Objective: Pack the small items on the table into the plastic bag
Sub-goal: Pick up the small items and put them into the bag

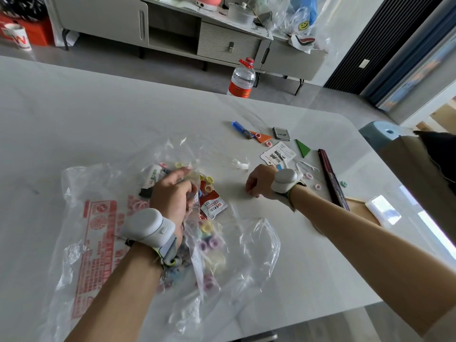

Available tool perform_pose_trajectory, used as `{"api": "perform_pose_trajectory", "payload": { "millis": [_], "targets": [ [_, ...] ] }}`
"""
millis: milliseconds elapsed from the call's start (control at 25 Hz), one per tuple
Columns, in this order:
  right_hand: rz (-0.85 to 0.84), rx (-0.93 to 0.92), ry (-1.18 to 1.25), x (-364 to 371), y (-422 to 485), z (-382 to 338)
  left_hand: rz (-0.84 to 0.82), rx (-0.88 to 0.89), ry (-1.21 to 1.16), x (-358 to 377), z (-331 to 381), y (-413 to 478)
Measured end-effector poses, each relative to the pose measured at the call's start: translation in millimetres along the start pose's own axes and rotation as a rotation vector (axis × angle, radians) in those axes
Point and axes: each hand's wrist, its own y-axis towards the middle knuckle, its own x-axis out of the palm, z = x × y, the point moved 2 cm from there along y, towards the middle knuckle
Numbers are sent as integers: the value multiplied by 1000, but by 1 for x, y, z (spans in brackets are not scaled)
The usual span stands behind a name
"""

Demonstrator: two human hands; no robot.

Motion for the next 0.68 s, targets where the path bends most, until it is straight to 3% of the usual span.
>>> {"api": "perform_pose_trajectory", "payload": {
  "millis": [120,200,280,320,440,480,680],
  "targets": [
    [-20,3,517,1,-26,-17,-19,11,4,0,1,0],
    [-131,-14,939,0,-37,-44,-11,-7,-23,-1,-2,1],
    [-174,-79,1150,-3,-37,-72,0,-42,-59,0,-4,4],
    [-116,-121,1114,-3,-35,-83,-7,-58,-65,1,-5,6],
    [309,-188,383,0,-34,-90,-15,-50,-36,1,-5,6],
    [385,-174,261,1,-38,-84,1,-34,-23,1,-5,6],
    [311,42,303,37,-66,-43,-5,23,-4,5,-6,1]
  ]
}}
